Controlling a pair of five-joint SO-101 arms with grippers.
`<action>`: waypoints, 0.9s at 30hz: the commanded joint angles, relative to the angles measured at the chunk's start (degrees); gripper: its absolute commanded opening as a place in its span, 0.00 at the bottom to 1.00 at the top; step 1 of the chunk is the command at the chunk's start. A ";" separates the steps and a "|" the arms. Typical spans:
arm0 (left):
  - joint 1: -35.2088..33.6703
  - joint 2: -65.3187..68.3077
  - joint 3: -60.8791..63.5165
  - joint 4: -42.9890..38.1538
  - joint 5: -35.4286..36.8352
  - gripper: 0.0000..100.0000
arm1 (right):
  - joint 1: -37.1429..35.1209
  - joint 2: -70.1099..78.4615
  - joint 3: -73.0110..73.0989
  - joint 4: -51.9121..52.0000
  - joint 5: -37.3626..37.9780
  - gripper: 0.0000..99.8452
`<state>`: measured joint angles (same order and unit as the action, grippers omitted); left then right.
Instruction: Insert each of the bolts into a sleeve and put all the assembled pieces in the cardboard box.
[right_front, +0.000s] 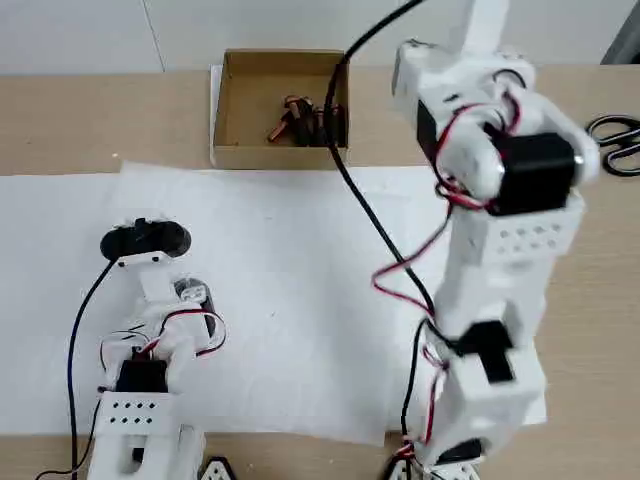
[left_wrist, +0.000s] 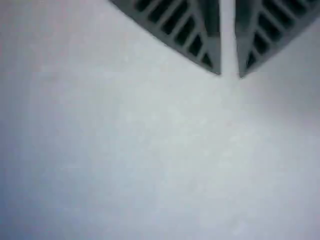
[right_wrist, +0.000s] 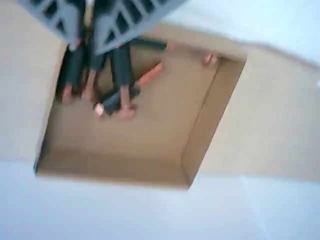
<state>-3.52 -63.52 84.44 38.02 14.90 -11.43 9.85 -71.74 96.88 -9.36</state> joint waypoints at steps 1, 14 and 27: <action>0.18 -0.44 -0.57 -1.32 0.00 0.01 | 0.66 -11.82 13.45 -0.04 -0.44 0.00; 0.18 -0.44 -0.57 -1.32 0.00 0.01 | 0.75 -45.49 69.71 -3.03 -3.25 0.00; 0.18 -0.44 -0.57 -1.32 0.00 0.01 | 5.32 -79.08 123.16 -26.77 -4.48 0.00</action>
<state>-3.52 -63.52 84.44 38.02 14.90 -6.68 -61.98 42.55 74.64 -13.67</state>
